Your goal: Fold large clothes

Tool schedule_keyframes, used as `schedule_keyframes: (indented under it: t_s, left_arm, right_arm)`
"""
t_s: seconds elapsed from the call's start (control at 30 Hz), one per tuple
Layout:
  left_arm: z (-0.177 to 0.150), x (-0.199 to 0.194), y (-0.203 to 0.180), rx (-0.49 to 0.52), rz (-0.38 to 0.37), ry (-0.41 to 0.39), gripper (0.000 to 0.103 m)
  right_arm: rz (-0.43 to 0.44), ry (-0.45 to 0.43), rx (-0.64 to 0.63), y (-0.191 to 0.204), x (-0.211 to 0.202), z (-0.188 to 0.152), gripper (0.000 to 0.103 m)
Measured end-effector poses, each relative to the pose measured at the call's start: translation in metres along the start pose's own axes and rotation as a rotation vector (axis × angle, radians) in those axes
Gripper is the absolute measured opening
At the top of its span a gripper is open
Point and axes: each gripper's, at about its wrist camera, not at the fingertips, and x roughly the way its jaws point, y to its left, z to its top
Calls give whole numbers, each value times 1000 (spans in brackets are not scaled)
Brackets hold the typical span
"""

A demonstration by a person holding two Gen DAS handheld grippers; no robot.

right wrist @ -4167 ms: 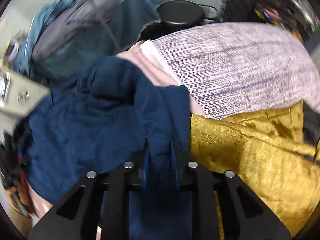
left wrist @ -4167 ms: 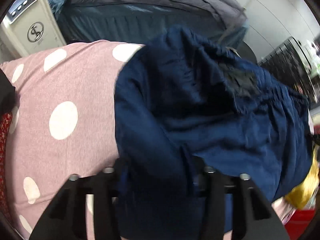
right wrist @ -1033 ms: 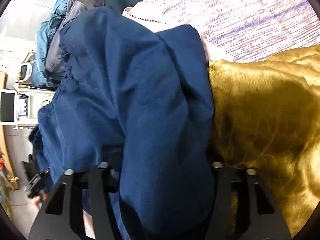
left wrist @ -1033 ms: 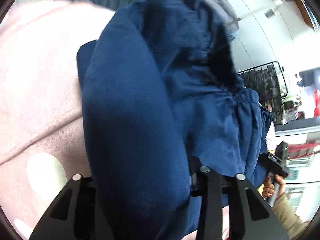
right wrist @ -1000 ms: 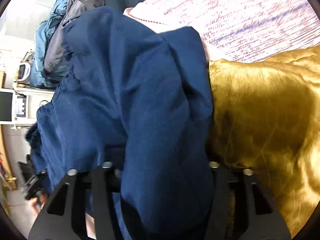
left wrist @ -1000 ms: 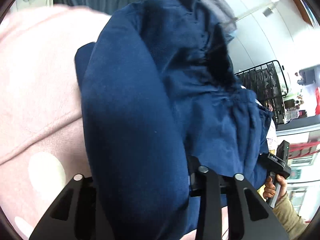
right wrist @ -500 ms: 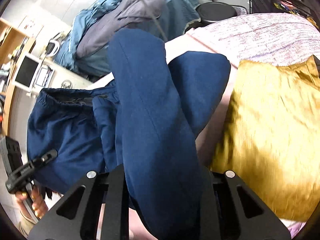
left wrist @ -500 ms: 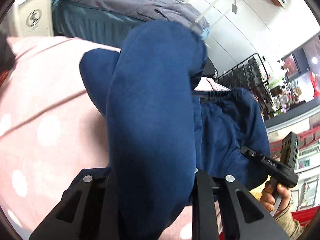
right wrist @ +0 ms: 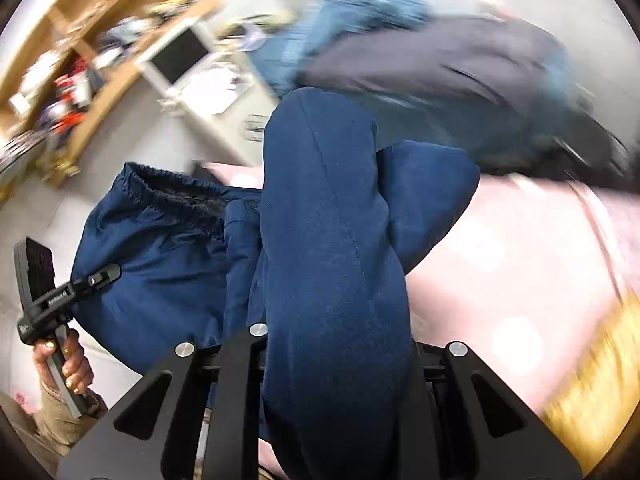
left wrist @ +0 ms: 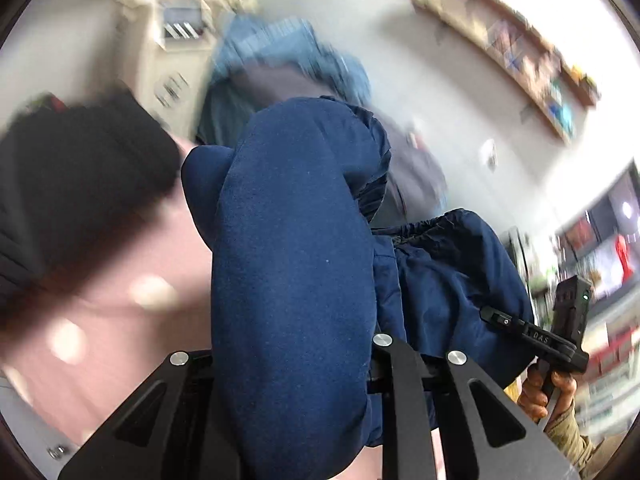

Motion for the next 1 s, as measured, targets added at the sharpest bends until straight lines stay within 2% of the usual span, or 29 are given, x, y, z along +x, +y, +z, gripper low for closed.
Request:
schedule_keyframes:
  t_s: [0.07,0.17,0.2,0.27,0.3,0.37,0.43,0.5,0.53,0.57,0.6,0.63,0.67,0.7,0.77,0.8,0.93,1.0]
  left_arm:
    - [22,-53,40,-32,50,-114,18]
    - [45,-137,113,-134,149,-282,19]
    - [50,-154,132,-158,173,-310,19]
    - [52,-191,174,-214,271,-382,23]
    - [51,-206,201,-247,332,-404,25]
    - [47,-214,244,-322,391,-407,35]
    - [37,-202,295,-410,452,-369,41]
    - [24,-179,343,-476,538,-302,52]
    - [18,-166,358,-498,580,-275,59]
    - [11,-157,379,-532,581,-256,67]
    - [0,-149,401,-588,528,-263,72]
    - [-8,-145,418,-636,507,-274,85]
    - [-11,-146,429,-671,495,-283,94]
    - [-15,-143,437,-695,464,-294,94]
    - [-19,-139,453,-722,448,-296,98]
    - [-21,-136,456,-725,444,-289,98]
    - [-20,-139,460,-707,467,-285,98]
    - [-13,-155,450,-690,542,-287,98]
  right_arm:
    - [111,-2,-56,52,30,43,19]
    - [299,36,-87,130,86,103,19]
    - [345,52,-94,152,107,121,19]
    - [447,112,-108,205,160,154,20]
    - [471,138,-81,221,186,167,21]
    - [516,231,-33,257,252,188,24]
    - [450,282,-55,285,315,195,26]
    - [290,350,-101,306,390,186,30]
    - [225,354,-100,310,409,181,35]
    - [152,346,-88,309,434,178,41]
    - [122,339,-80,306,450,176,45]
    - [113,330,-50,300,465,175,56]
    - [119,324,-23,295,472,174,62]
    - [123,319,-4,290,477,173,63]
    - [95,305,-24,284,482,170,81]
    - [72,297,-36,284,485,169,84]
    - [68,291,13,270,493,170,88]
    - [53,249,14,272,479,174,88]
